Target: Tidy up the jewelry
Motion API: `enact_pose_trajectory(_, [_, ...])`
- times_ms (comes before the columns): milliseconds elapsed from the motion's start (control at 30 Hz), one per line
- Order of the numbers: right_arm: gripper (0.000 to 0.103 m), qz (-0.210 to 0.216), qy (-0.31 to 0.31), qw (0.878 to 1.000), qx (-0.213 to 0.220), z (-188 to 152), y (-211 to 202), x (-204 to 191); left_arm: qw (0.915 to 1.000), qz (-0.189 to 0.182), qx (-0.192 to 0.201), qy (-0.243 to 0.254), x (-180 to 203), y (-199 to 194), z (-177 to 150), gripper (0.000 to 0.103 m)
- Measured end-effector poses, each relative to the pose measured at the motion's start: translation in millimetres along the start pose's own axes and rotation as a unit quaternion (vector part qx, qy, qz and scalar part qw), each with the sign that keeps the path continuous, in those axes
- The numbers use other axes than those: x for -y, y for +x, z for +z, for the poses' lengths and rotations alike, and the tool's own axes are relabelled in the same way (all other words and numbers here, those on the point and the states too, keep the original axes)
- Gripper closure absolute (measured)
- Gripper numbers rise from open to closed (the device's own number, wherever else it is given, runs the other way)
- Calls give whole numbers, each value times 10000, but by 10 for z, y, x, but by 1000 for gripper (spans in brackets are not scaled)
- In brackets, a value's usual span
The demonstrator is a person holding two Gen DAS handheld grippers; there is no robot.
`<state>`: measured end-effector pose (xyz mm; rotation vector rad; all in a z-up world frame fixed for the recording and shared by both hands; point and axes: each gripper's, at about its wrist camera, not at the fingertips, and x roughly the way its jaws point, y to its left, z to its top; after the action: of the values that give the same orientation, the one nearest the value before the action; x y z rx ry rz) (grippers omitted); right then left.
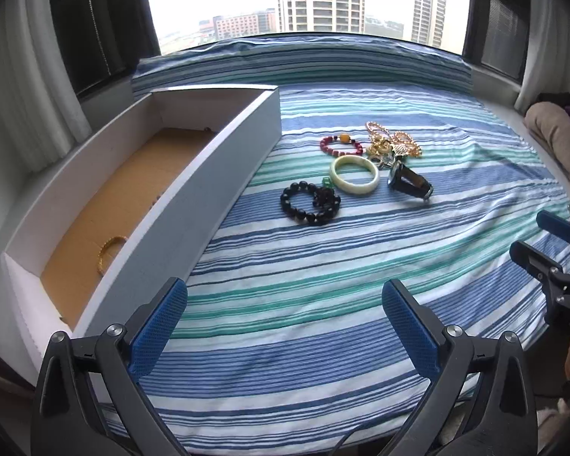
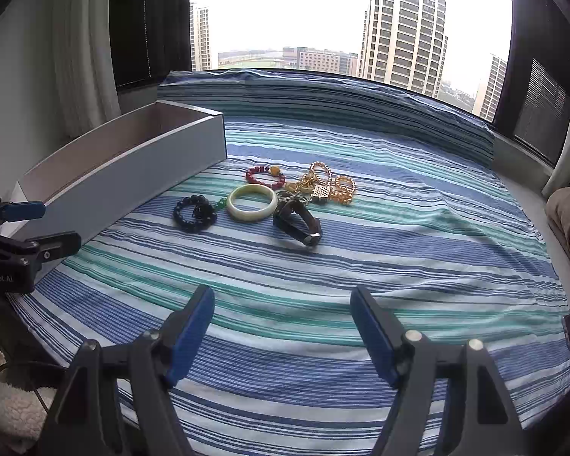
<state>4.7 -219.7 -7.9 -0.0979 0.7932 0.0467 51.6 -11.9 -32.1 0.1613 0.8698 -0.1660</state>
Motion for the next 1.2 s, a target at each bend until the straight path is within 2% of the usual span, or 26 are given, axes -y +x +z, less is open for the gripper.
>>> enact_pose_trajectory(133, [20, -23, 93, 9996, 261, 5, -100, 19, 9992, 208, 324, 136, 23, -76, -52, 1])
enact_pose_trajectory(267, [18, -55, 49, 9992, 392, -7, -165, 18, 9999, -123, 27, -45, -21, 21, -118, 1])
enact_pose_trajectory(400, [17, 12, -13, 9994, 340, -27, -169, 1, 9995, -205, -23, -231, -59, 27, -107, 1])
enact_pose_trajectory(533, [16, 82, -136, 9997, 190, -46, -123, -45, 9993, -46, 33, -367, -128, -17, -38, 1])
enact_pose_trajectory(767, [16, 212, 28, 9997, -109, -133, -43, -44, 9987, 319, 309, -236, -208, -105, -41, 1])
enact_pose_trajectory(900, [16, 169, 43, 9996, -210, -157, -43, 25, 9989, 166, 198, -385, -328, -56, -64, 1])
enact_pose_trajectory(1067, [15, -214, 196, 9992, -285, -144, -11, 154, 9979, -14, 53, -653, -509, 23, -97, 1])
enact_pose_trajectory(1200, [15, -45, 283, 9987, -412, -128, 69, 174, 9984, -133, -68, -537, -451, 106, -89, 1])
